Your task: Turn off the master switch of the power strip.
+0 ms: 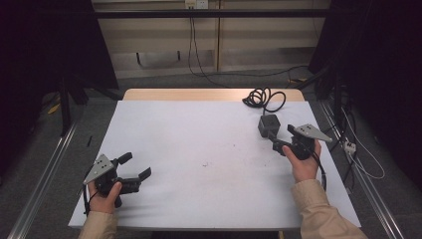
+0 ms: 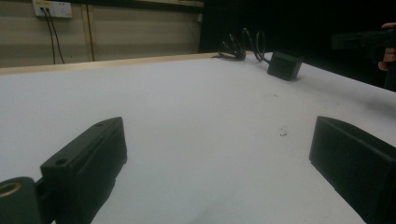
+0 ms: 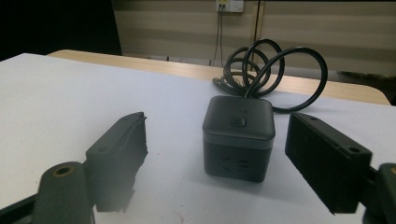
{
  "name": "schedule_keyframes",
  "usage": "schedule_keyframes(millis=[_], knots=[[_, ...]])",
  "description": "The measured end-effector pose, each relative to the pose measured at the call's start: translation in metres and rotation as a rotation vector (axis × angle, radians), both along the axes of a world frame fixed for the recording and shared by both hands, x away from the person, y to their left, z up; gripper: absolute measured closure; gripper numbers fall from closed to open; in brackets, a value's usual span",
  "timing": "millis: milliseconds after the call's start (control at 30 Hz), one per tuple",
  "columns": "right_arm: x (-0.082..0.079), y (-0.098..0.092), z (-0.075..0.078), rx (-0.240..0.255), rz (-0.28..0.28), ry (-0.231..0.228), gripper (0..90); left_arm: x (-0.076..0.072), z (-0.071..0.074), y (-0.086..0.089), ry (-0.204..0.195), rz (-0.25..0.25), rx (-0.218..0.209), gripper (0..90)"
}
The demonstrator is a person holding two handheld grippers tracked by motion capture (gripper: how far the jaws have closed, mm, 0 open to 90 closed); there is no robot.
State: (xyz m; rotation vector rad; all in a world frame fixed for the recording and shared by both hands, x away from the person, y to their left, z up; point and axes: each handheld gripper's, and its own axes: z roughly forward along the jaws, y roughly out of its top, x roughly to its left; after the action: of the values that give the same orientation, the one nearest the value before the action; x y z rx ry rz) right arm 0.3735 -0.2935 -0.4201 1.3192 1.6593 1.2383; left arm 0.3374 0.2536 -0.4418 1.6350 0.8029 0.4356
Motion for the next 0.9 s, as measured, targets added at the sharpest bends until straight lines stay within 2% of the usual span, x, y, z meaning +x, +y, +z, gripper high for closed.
schedule_keyframes(millis=[533,900], knots=[[0.008,-0.003,0.004,-0.027,-0.002,-0.001,29.0,0.0,0.0,0.0,0.001,0.001,0.0,3.8],[0.014,-0.002,0.004,-0.04,-0.001,0.007,29.8,0.0,0.0,0.0,0.002,0.001,-0.001,3.9]])
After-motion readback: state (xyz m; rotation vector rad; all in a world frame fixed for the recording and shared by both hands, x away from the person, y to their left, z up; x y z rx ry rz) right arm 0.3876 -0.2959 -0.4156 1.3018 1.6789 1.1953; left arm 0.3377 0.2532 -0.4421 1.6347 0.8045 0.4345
